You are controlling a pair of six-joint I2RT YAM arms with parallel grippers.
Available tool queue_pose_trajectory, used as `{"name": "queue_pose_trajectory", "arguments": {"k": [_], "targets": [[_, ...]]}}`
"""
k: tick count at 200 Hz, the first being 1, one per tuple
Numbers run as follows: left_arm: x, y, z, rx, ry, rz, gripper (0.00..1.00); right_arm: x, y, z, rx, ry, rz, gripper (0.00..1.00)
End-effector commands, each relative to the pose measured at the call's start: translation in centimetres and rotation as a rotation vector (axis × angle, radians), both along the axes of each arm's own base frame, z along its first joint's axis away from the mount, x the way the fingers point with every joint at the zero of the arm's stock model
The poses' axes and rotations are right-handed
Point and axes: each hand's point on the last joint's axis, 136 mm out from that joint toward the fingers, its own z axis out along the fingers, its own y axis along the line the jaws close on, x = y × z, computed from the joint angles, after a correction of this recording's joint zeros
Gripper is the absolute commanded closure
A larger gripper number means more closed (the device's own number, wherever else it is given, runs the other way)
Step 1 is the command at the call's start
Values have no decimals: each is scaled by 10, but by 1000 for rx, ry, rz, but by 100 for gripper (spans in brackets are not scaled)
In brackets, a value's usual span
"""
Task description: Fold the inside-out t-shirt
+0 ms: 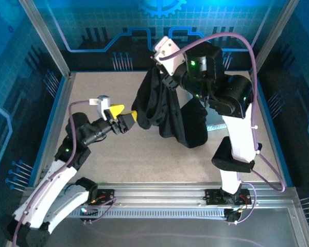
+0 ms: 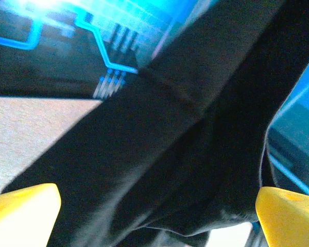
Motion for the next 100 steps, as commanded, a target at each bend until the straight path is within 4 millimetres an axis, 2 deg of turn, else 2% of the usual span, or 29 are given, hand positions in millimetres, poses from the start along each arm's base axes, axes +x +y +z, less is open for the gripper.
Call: {"name": "queue_pose_trajectory", "arguments": {"k": [1, 28, 45, 72, 83, 100], "targets": [[1, -19, 29, 14, -122, -73, 1, -8, 5, -16, 4, 93, 70, 100], [42, -19, 19, 84, -93, 38, 1, -7, 6, -32, -13, 156, 73, 100], [60, -22, 15, 120, -98, 60, 1, -11, 7, -36, -15, 177, 98, 100], [67, -40, 12, 124, -97, -24, 8, -15, 7, -41, -30, 207, 122, 100], [67, -50, 11, 116, -85, -78, 14, -16, 7, -42, -31, 213, 129, 100], [58, -66, 14, 92, -73, -178, 31, -12, 5, -42, -17, 213, 110, 100]]}}
